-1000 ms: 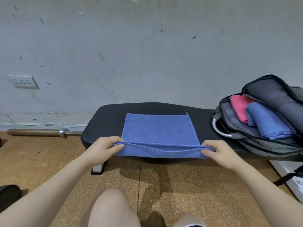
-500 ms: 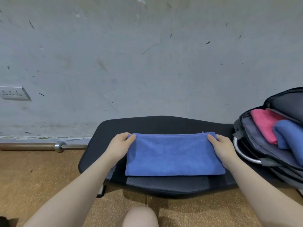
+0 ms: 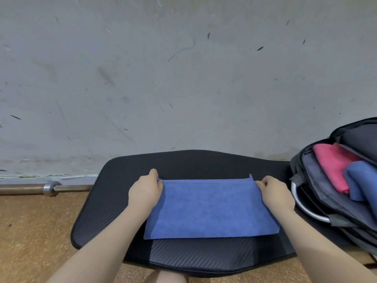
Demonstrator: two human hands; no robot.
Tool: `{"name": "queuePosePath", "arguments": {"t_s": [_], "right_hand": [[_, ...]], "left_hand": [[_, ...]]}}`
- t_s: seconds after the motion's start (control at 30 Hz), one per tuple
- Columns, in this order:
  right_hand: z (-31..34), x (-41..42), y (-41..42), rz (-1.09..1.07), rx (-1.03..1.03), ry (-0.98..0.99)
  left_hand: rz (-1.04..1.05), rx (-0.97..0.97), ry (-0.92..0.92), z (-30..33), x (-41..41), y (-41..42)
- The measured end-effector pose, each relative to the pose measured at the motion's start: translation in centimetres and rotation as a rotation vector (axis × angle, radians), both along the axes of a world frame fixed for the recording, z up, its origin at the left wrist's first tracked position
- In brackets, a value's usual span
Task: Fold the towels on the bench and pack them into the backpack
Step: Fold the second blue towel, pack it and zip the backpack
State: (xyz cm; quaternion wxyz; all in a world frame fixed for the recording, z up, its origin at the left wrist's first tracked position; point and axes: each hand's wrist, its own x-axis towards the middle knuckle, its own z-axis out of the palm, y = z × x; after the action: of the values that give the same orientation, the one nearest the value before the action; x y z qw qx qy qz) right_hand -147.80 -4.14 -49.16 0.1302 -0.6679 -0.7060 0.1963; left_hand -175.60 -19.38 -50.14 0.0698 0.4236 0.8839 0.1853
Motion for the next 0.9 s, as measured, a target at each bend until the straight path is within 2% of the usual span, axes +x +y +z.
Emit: {"name": "queuePosePath", "arguments": {"t_s": [0.1, 0.13, 0.2, 0.27, 0.37, 0.4, 0.5, 0.63, 0.7, 0.8, 0.9], "right_hand": [[1.0, -1.2, -1.3, 0.139, 0.222, -0.111], [1.2, -2.0, -2.0, 0.239, 0.29, -0.105], [1.0, -4.0, -3.9, 0.484, 0.294, -0.058], [0.3, -5.8, -5.7, 0.699, 0.171, -0.049], [-1.0, -6.7, -6.6, 0.868, 0.04, -0.163], [-1.4, -6.2, -6.3, 0.869, 0.021, -0.198], [-2.1, -3.7, -4.4, 0.779, 0.025, -0.3], [-1.6, 0.4, -2.9, 0.463, 0.004, -0.386], [-1.0, 1.2, -3.0, 0.377, -0.011, -0.386], [0.0, 1.2, -3.8, 0.375, -0.022, -0.331], [1.4, 0.9, -3.8, 0.24, -0.155, -0.159]], "left_hand": [[-0.096, 0.078, 0.413, -0.6, 0.5, -0.5], [-0.156, 0.134, 0.458, -0.5, 1.0, -0.5], [-0.353, 0.189, 0.411, -0.7, 2.8, -0.4], [-0.506, 0.105, 0.292, -1.3, 4.6, -0.5], [-0.466, -0.085, 0.058, -2.1, 5.0, -1.4], [-0.419, -0.114, 0.024, -2.3, 4.7, -1.8], [-0.333, -0.18, 0.078, -2.2, 3.9, -2.5], [-0.299, -0.216, 0.087, -2.0, 4.3, -2.7], [-0.29, -0.249, 0.087, -1.5, 4.6, -2.5], [-0.245, -0.286, 0.085, -0.7, 5.9, -1.9], [-0.283, -0.251, 0.075, -0.1, 8.0, -0.6]]}}
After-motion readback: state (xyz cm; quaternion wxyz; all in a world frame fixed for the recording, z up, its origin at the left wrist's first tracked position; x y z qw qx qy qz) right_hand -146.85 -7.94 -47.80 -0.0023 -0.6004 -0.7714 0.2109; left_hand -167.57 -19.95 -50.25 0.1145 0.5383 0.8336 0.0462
